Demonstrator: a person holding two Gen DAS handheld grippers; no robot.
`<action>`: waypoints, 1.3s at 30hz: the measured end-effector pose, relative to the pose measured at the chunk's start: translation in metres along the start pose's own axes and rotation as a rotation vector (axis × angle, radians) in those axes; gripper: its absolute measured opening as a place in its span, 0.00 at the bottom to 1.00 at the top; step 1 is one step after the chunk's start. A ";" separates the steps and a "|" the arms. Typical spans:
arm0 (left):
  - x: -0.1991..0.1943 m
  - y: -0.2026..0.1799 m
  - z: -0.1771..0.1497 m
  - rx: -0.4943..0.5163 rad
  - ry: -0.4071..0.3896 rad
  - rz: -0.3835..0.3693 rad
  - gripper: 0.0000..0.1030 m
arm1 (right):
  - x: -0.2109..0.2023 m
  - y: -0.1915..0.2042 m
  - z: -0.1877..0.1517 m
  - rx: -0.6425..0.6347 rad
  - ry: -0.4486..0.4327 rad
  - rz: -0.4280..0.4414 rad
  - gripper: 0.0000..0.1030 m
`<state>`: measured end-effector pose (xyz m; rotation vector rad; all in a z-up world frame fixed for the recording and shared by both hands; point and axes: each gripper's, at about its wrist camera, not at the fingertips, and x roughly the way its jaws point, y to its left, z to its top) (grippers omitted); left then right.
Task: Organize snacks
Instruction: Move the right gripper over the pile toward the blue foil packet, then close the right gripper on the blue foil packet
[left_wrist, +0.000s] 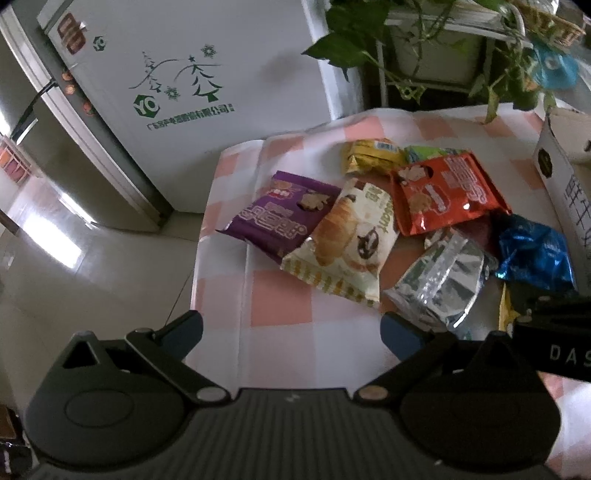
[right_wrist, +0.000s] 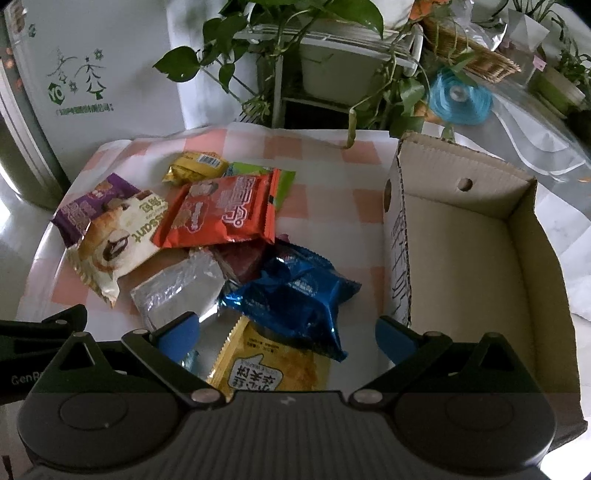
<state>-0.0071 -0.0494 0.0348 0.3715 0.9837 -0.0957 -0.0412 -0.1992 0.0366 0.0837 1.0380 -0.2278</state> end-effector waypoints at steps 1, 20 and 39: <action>0.000 -0.001 -0.001 0.004 0.002 -0.002 0.98 | 0.000 0.000 -0.001 -0.006 0.001 -0.001 1.00; -0.003 -0.022 -0.016 0.067 -0.008 -0.136 0.98 | -0.022 -0.040 -0.012 -0.083 -0.050 0.257 1.00; 0.007 -0.056 -0.031 0.145 0.004 -0.247 0.98 | -0.021 -0.042 0.010 -0.289 -0.112 0.392 0.95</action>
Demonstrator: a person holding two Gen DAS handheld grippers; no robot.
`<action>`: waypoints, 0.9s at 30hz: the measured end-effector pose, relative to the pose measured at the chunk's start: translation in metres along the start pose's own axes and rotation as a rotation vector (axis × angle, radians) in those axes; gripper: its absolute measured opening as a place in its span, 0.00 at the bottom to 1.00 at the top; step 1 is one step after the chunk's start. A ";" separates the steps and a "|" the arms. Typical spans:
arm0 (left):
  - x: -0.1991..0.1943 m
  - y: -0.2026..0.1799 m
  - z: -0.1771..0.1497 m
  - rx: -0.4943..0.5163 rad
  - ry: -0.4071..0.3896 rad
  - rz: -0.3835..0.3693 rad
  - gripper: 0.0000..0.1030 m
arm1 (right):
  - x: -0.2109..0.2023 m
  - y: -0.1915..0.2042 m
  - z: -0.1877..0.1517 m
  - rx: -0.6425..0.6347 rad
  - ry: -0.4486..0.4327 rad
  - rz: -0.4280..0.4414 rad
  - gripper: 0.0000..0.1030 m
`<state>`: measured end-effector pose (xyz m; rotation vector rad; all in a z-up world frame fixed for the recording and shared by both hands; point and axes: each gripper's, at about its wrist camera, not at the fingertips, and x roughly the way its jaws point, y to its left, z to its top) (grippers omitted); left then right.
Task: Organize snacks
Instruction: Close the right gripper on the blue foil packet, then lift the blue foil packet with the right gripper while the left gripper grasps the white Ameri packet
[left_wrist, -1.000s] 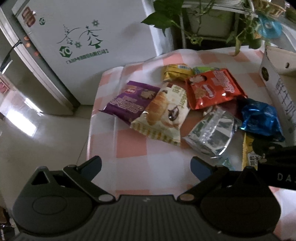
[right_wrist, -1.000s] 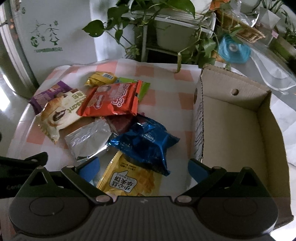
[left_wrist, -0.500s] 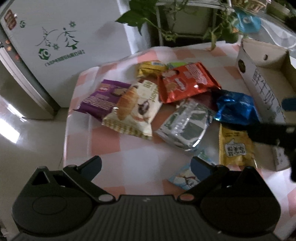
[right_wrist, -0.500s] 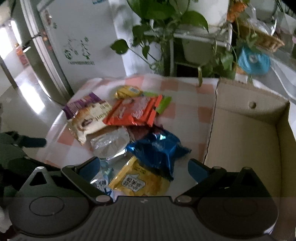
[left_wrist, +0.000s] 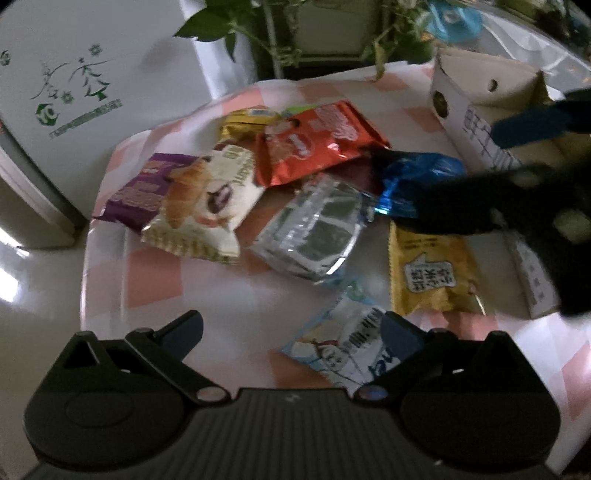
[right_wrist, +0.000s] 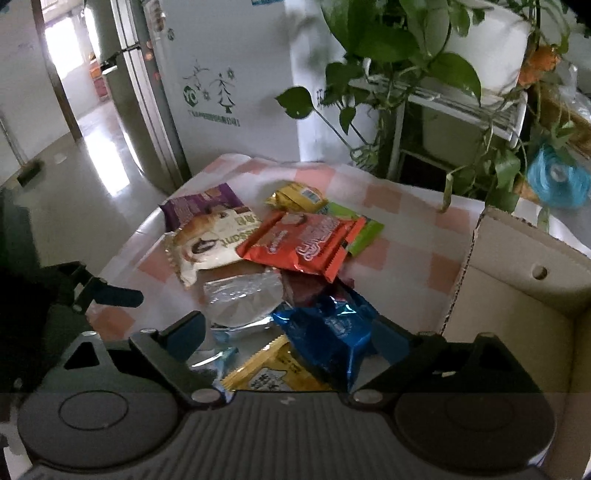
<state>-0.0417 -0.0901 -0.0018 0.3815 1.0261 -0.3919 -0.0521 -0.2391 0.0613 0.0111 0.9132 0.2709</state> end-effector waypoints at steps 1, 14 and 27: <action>0.001 -0.002 -0.001 0.005 -0.003 -0.007 0.98 | 0.003 -0.002 0.000 0.005 0.008 0.002 0.93; 0.012 -0.010 -0.006 0.044 -0.037 -0.043 1.00 | 0.036 -0.023 0.009 -0.014 0.059 0.010 0.77; 0.017 0.051 -0.014 -0.078 0.023 0.041 1.00 | 0.061 -0.029 0.011 -0.010 0.124 0.019 0.71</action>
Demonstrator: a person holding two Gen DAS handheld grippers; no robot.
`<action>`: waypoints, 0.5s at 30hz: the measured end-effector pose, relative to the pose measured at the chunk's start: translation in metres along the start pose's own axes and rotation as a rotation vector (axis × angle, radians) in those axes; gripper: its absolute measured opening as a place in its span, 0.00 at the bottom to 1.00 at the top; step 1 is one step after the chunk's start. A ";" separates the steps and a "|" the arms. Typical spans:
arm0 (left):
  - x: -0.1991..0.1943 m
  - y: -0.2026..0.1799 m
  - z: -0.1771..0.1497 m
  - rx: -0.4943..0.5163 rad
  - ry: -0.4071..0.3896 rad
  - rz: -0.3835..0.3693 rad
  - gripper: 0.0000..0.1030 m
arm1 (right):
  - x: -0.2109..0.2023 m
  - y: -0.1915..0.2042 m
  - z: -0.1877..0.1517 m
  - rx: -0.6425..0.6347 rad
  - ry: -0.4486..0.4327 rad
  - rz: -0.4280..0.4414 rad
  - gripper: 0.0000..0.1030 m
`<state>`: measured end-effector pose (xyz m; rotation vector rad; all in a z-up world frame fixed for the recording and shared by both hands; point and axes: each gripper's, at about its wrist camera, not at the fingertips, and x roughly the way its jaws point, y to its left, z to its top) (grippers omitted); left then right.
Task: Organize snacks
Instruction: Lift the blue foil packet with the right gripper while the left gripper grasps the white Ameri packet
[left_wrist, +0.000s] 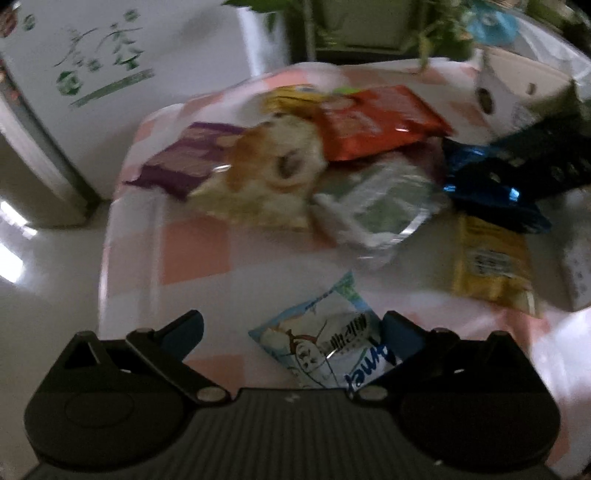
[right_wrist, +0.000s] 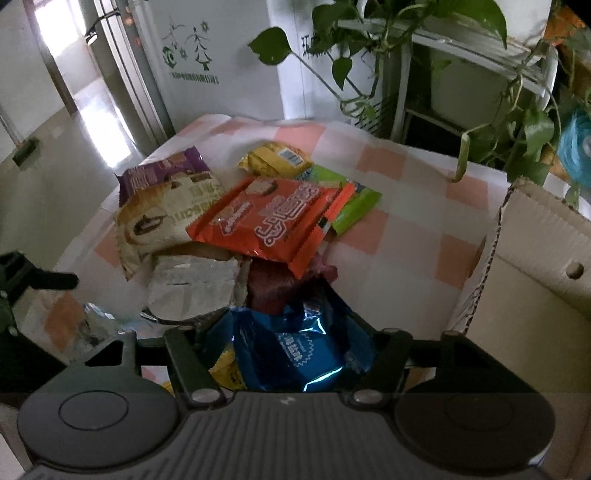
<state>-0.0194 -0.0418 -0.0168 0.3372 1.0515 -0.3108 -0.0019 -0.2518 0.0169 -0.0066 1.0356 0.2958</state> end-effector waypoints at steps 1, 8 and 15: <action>0.001 0.006 0.001 -0.018 0.003 0.011 0.99 | 0.002 0.001 0.000 -0.003 0.008 0.004 0.72; -0.006 0.036 0.003 -0.106 0.004 0.053 0.98 | 0.003 0.017 0.000 -0.036 0.074 0.109 0.73; -0.011 0.033 0.000 -0.083 0.008 -0.013 0.98 | -0.006 0.029 0.004 -0.080 0.079 0.112 0.92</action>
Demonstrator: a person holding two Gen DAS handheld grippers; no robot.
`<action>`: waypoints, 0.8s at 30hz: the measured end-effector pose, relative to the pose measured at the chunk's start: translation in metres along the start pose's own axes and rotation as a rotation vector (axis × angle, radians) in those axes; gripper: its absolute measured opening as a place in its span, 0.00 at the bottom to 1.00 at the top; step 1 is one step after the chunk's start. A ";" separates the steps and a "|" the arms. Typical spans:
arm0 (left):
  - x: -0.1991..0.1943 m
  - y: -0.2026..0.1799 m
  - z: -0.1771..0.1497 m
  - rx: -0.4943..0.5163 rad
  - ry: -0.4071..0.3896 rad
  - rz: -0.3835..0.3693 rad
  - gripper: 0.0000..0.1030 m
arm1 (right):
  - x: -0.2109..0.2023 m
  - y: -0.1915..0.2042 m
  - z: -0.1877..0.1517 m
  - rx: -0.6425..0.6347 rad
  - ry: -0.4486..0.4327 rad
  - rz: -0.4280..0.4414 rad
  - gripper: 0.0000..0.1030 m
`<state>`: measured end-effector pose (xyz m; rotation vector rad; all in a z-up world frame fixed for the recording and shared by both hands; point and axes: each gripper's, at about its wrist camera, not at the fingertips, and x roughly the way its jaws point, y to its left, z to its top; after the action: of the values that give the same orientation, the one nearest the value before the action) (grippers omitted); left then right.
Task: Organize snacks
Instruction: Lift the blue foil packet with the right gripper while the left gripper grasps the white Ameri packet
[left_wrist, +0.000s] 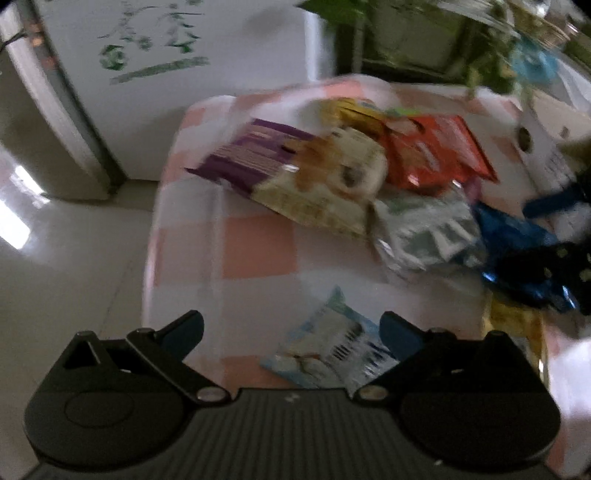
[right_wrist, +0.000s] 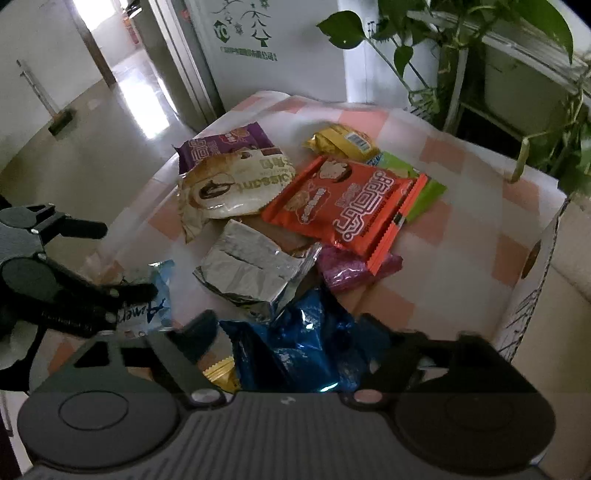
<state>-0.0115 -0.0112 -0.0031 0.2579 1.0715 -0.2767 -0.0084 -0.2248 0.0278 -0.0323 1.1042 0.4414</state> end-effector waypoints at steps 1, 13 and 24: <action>0.000 -0.004 -0.002 0.027 0.006 -0.011 0.98 | 0.001 0.000 -0.001 0.007 0.008 -0.010 0.94; 0.007 -0.009 -0.011 0.080 0.046 -0.027 0.99 | 0.022 -0.001 -0.006 0.014 0.119 -0.080 0.95; -0.001 0.031 -0.009 -0.058 0.048 0.006 0.98 | 0.024 0.010 -0.004 -0.015 0.085 -0.045 0.90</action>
<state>-0.0085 0.0207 -0.0045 0.2165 1.1242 -0.2344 -0.0064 -0.2089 0.0075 -0.0900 1.1812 0.4112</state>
